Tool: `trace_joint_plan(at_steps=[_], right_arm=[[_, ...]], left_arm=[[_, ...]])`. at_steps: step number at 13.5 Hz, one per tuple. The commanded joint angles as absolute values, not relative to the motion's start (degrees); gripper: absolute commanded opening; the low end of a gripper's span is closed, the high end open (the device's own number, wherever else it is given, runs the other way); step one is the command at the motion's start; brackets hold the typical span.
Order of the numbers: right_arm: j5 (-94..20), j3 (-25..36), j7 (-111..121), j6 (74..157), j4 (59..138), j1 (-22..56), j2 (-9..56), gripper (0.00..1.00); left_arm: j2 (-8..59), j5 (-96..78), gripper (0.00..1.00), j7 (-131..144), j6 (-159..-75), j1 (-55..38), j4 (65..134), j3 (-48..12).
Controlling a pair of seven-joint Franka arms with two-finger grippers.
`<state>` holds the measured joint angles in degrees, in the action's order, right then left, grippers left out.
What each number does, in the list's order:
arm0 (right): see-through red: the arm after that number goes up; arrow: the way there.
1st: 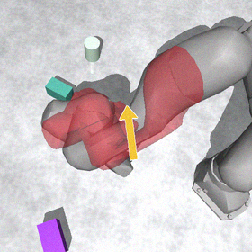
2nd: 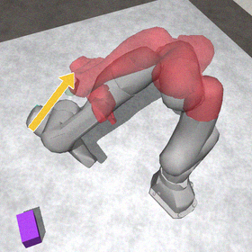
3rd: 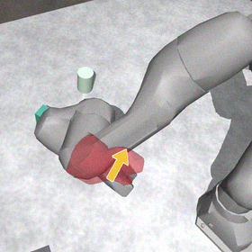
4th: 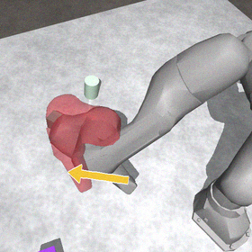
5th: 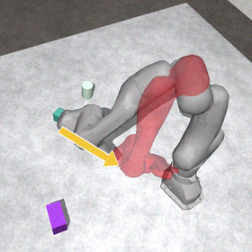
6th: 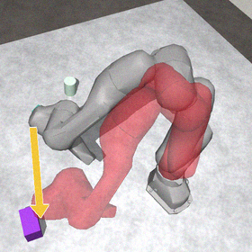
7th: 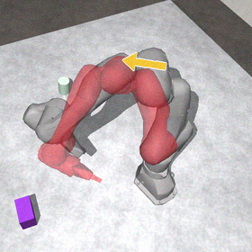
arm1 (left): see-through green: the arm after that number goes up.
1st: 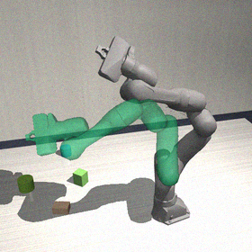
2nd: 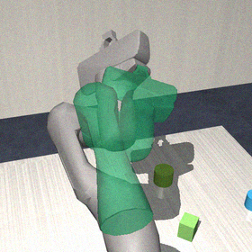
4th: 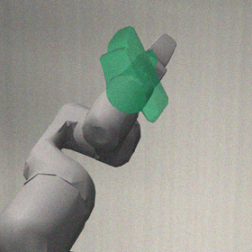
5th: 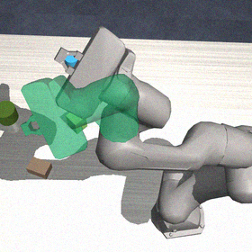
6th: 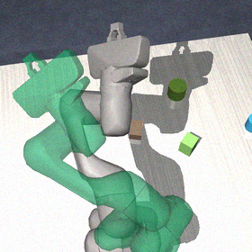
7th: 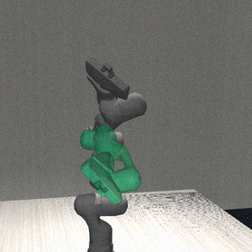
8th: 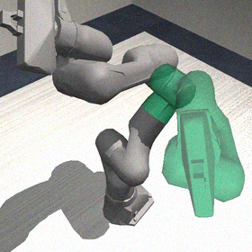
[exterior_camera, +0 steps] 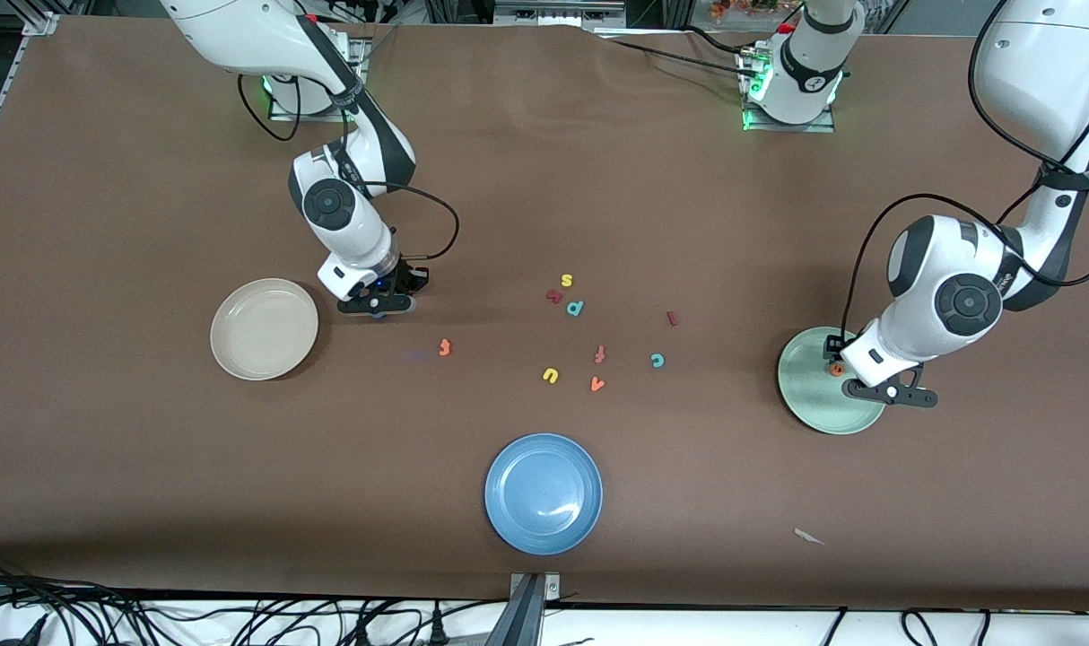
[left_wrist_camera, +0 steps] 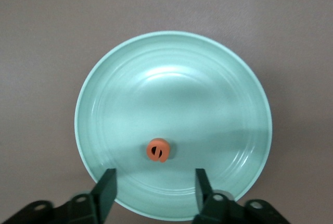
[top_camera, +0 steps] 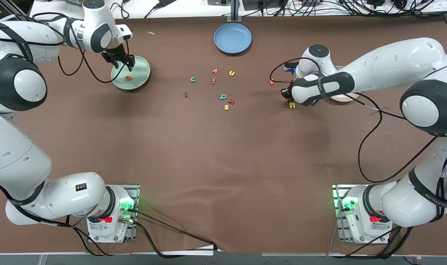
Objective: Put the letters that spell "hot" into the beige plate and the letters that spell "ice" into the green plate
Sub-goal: 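Drop the e on the green plate while the right gripper carries h to white plate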
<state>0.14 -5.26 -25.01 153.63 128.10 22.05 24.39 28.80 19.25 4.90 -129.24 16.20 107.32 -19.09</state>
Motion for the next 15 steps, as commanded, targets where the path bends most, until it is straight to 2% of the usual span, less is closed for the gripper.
trace_joint_plan(at_steps=[1, 4, 7, 10, 12, 15], right_arm=[[0.8, -4.8, -27.3, 153.9, 127.7, 22.1, 22.2, 0.0], [0.8, -3.8, -27.1, 153.8, 127.5, 22.1, 21.4, 0.0], [0.9, 0.1, -25.9, 153.4, 127.2, 22.1, 18.8, 0.0], [1.0, 6.7, -18.5, 148.9, 125.9, 22.1, 17.0, 0.0], [0.9, 12.5, -9.7, 142.1, 125.0, 22.1, 15.0, 0.0], [0.5, 19.1, 1.1, 138.9, 123.3, 20.8, 16.9, 0.0]], left_arm=[[29.2, 17.2, 1.0, 4.6, -128.4, 16.2, 106.0, -19.7], [28.9, 14.3, 1.0, 6.8, -128.2, 15.9, 106.3, -21.1], [28.9, 14.4, 1.0, 15.8, -127.4, 15.6, 107.0, -24.9], [28.9, 14.4, 1.0, 24.1, -127.4, 15.4, 108.6, -28.5], [29.0, 15.1, 1.0, 31.0, -127.6, 14.9, 109.9, -31.1], [29.9, 15.2, 1.0, 41.3, -128.1, 9.3, 110.3, -31.2]])
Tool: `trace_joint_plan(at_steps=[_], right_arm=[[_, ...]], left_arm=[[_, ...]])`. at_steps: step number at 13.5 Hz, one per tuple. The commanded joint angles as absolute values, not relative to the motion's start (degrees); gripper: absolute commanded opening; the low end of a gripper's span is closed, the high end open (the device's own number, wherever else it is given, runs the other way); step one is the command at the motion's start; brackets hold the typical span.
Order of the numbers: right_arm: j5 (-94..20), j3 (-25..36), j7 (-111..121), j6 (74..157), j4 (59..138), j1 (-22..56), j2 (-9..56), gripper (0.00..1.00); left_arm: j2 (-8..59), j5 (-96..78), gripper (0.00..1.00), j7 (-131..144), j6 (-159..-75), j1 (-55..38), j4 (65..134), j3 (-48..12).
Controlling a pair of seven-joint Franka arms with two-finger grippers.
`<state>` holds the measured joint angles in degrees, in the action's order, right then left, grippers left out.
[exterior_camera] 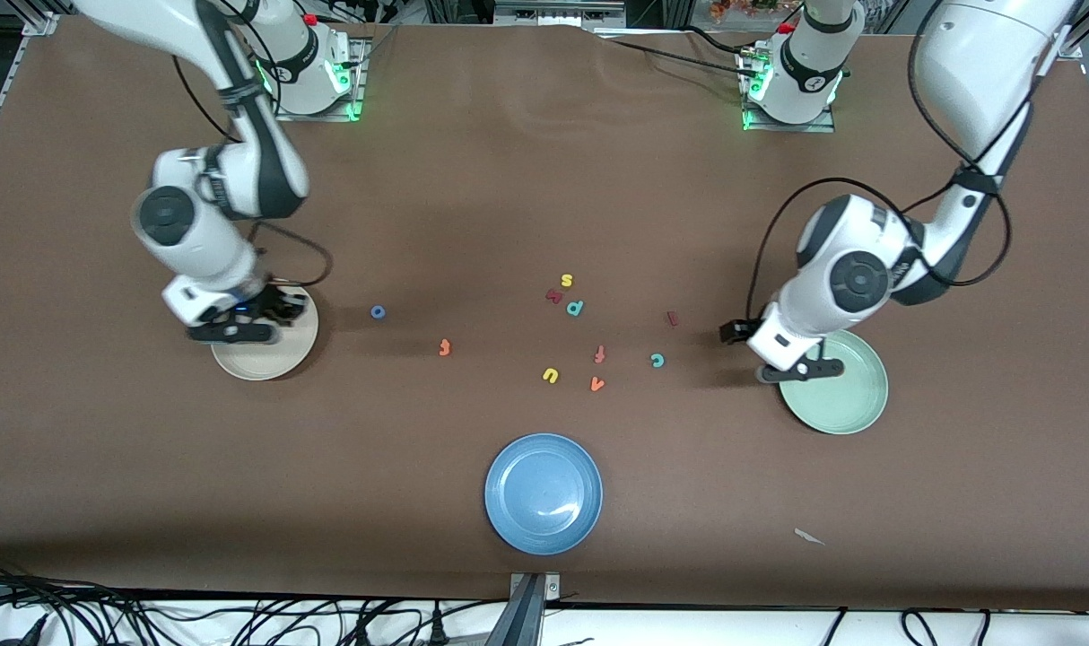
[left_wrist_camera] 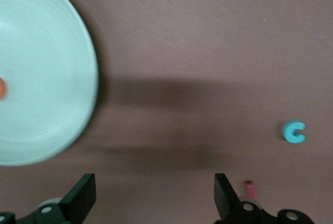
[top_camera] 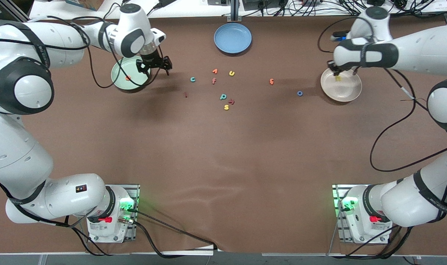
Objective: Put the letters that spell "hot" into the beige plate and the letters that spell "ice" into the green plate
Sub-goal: 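Drop the e on the green plate while the right gripper carries h to white plate, then reach the left gripper to the pink l while the right gripper reaches the blue o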
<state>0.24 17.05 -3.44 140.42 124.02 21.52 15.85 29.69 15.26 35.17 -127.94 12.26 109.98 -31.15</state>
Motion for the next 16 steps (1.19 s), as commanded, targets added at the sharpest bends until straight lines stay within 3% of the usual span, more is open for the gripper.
trace_joint_plan(at_steps=[1, 3, 5, 6, 7, 9, 10, 13, 16], right_arm=[[0.5, 19.3, 3.0, 139.3, 122.9, 18.7, 18.8, 0.0], [0.2, 19.2, 5.0, 140.8, 120.5, 16.0, 24.2, 0.0], [0.1, 19.1, 5.3, 141.2, 120.1, 16.1, 25.4, 0.0], [0.1, 19.0, 4.9, 141.3, 120.1, 16.5, 25.6, 0.22], [-0.2, 18.9, 4.6, 141.3, 120.1, 16.8, 25.7, 0.55], [-1.3, 18.8, 3.4, 140.9, 119.8, 17.6, 25.1, 0.87], [-1.4, 18.3, 0.6, 140.6, 119.6, 18.3, 24.4, 0.98], [-1.4, 13.4, -13.9, 140.0, 119.6, 20.0, 23.5, 0.98], [-1.4, 8.1, -24.6, 140.2, 119.0, 20.1, 23.7, 0.98]], left_arm=[[30.4, 15.2, 1.0, 44.3, -128.1, 7.8, 110.3, -31.2], [31.5, 15.2, 1.0, 50.5, -130.9, 5.5, 110.9, -31.1], [33.1, 15.6, 1.0, 54.5, -134.4, 4.0, 111.4, -31.1], [33.9, 16.6, 1.0, 55.8, -135.1, 3.7, 111.4, -31.0], [34.7, 18.0, 1.0, 57.1, -135.7, 3.6, 111.4, -31.0], [36.5, 20.6, 0.96, 60.1, -137.4, 3.5, 111.4, -31.1], [36.9, 21.9, 0.93, 60.9, -137.5, 3.2, 111.4, -31.1], [37.6, 22.4, 0.82, 61.7, -137.6, 3.0, 111.4, -31.1], [37.7, 22.4, 0.64, 64.2, -137.6, 1.5, 111.4, -31.0]])
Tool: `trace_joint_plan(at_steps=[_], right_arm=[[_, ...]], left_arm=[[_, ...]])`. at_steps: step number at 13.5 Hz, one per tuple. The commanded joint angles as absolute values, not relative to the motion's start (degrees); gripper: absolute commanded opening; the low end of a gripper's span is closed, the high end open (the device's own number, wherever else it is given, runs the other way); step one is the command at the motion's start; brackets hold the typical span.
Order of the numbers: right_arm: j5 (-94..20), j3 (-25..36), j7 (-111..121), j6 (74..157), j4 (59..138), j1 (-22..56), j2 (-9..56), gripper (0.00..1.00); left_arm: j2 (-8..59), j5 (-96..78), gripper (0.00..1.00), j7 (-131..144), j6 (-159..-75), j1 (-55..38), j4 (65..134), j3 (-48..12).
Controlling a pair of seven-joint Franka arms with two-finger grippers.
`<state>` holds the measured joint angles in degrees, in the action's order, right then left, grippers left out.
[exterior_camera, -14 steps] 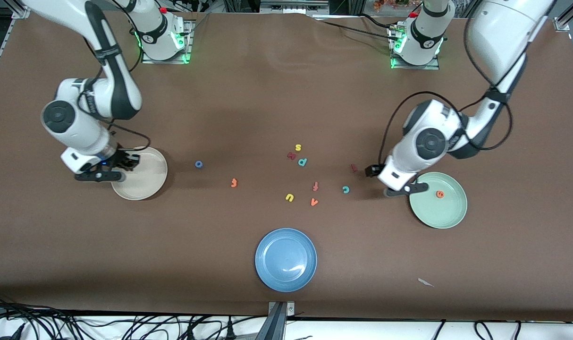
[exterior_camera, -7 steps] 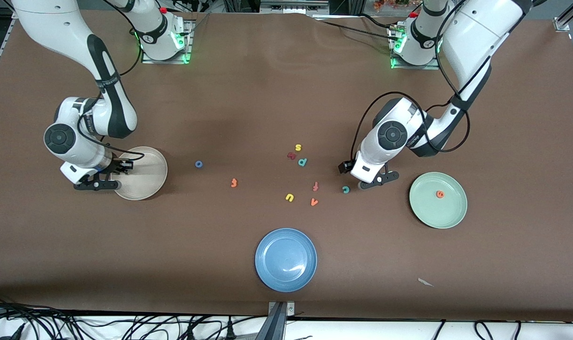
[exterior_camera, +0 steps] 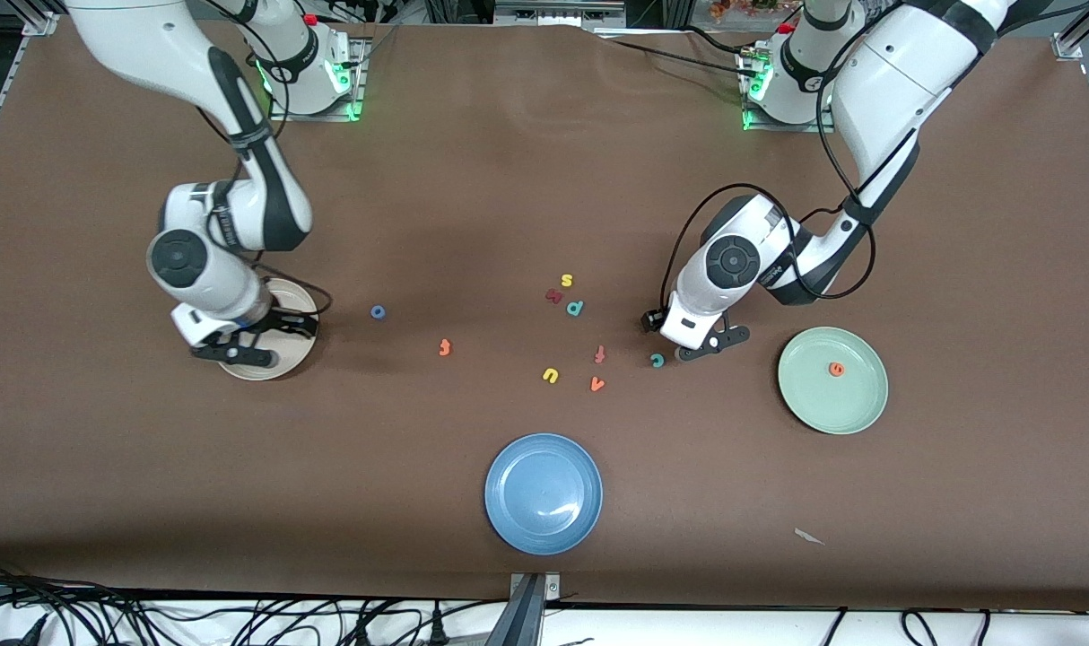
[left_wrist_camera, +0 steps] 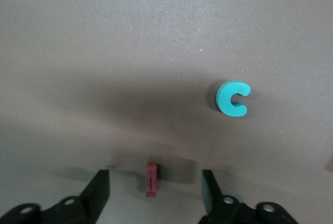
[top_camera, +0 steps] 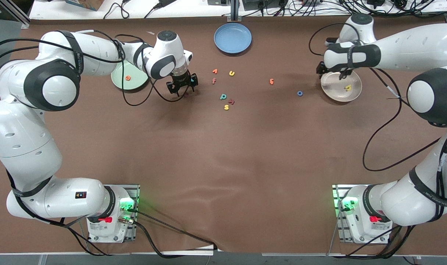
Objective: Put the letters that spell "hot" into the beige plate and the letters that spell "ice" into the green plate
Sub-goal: 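Reach the left gripper to the pink l while the right gripper reaches the blue o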
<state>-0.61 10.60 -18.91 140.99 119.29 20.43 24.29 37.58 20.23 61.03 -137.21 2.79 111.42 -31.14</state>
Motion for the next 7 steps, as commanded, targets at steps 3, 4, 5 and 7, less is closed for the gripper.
trace_joint_plan(at_steps=[3, 4, 5, 7], right_arm=[[-1.4, 3.8, -32.0, 144.0, 119.0, 20.2, 24.8, 0.98], [-1.4, 2.6, -34.5, 145.1, 119.0, 20.5, 25.2, 0.98], [-1.4, 2.2, -36.0, 146.5, 119.0, 21.0, 26.1, 0.98], [-1.4, 2.1, -36.3, 147.3, 119.4, 21.8, 26.9, 0.98]], left_arm=[[37.9, 22.4, 0.56, 64.2, -137.6, 1.5, 111.4, -30.9], [38.0, 22.4, 0.54, 64.2, -137.6, 1.5, 111.4, -30.9], [38.1, 22.4, 0.52, 64.2, -137.6, 1.5, 111.4, -30.9], [38.1, 22.4, 0.5, 64.2, -137.5, 1.6, 111.4, -30.8]])
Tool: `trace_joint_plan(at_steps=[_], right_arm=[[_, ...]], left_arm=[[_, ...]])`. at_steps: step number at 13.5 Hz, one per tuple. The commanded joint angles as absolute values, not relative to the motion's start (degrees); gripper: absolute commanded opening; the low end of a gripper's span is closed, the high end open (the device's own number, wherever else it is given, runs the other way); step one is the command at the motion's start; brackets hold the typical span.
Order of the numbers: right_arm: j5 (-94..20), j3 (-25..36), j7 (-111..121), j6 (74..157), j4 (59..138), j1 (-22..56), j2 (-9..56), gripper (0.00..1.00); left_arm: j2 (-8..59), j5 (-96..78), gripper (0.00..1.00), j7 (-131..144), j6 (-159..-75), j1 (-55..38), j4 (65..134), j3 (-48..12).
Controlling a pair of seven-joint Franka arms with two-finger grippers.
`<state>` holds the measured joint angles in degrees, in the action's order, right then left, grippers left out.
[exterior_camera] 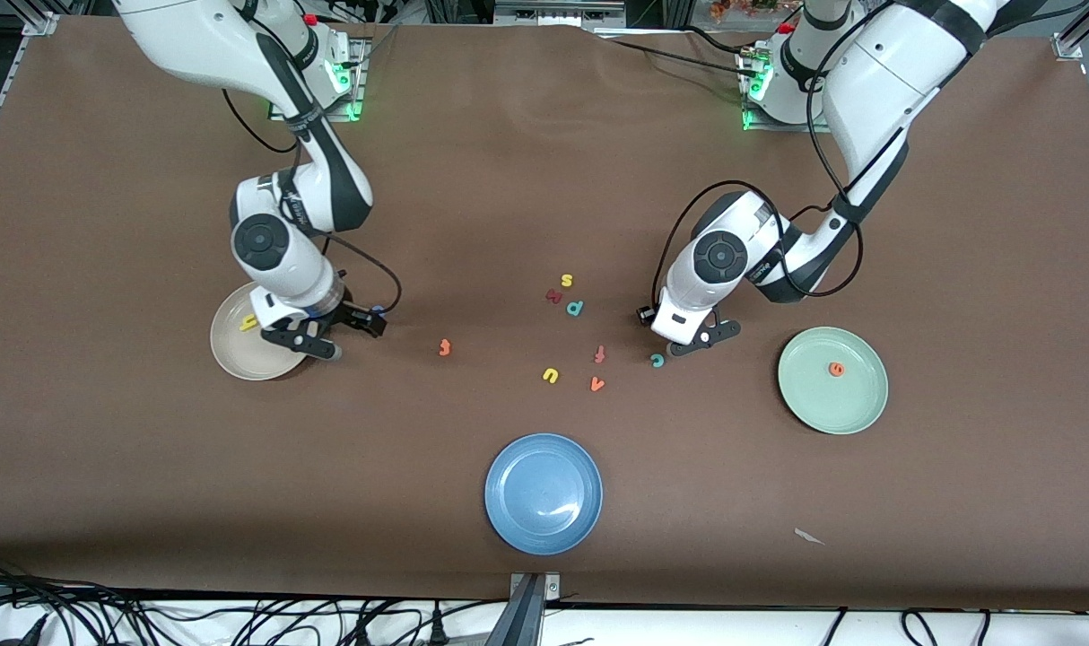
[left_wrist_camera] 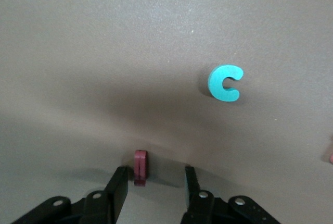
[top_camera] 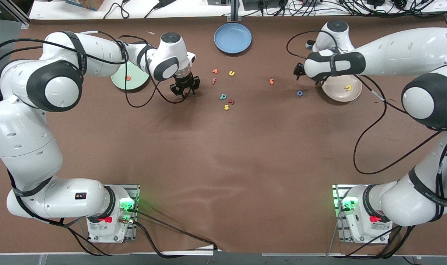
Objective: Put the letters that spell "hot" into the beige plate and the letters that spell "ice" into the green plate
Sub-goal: 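Reach the left gripper to the pink l while the right gripper reaches the blue o, then close the left gripper on the pink l while the right gripper grasps the o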
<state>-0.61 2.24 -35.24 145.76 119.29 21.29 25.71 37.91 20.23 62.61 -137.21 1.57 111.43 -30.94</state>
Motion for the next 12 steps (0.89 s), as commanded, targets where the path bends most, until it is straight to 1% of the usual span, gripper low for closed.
trace_joint_plan(at_steps=[1, 3, 4, 5, 7, 8, 9, 10, 11, 12], right_arm=[[-1.4, 1.9, -36.4, 147.3, 119.8, 21.8, 27.2, 0.98], [-1.4, 1.8, -36.3, 147.3, 120.4, 22.3, 27.4, 0.97], [-1.4, 1.8, -36.4, 147.3, 120.5, 22.6, 27.6, 0.95], [-1.4, 1.8, -36.4, 147.3, 120.6, 22.6, 27.9, 0.91], [-1.4, 1.8, -36.4, 147.3, 121.0, 23.0, 28.0, 0.8], [-1.4, 1.8, -36.4, 147.3, 121.3, 23.1, 28.0, 0.77], [-1.4, 1.8, -36.3, 147.3, 121.4, 23.1, 28.0, 0.75], [-1.4, 1.8, -36.3, 147.3, 121.4, 23.1, 28.0, 0.72], [-1.4, 1.8, -36.3, 147.3, 121.4, 23.1, 28.0, 0.71], [-1.4, 1.8, -36.4, 147.3, 121.6, 23.1, 28.0, 0.71]], left_arm=[[38.1, 22.4, 0.48, 64.2, -137.6, 1.6, 111.4, -30.8], [38.1, 22.6, 0.41, 64.2, -137.6, 1.6, 111.4, -30.8], [38.1, 22.4, 0.35, 64.2, -137.5, 1.6, 111.4, -30.8], [38.1, 22.4, 0.3, 64.2, -137.6, 1.6, 111.4, -30.8], [38.1, 22.6, 0.22, 64.1, -137.6, 1.7, 111.4, -30.7], [38.1, 22.8, 0.2, 63.9, -137.6, 1.7, 111.4, -30.7], [38.1, 24.1, 0.17, 64.0, -137.6, 1.8, 111.4, -30.6], [38.3, 25.0, 0.16, 64.2, -137.5, 1.9, 111.4, -30.6], [38.5, 25.0, 0.14, 64.2, -137.6, 2.1, 111.4, -30.6], [38.5, 25.0, 0.11, 64.1, -137.5, 2.1, 111.4, -30.6]])
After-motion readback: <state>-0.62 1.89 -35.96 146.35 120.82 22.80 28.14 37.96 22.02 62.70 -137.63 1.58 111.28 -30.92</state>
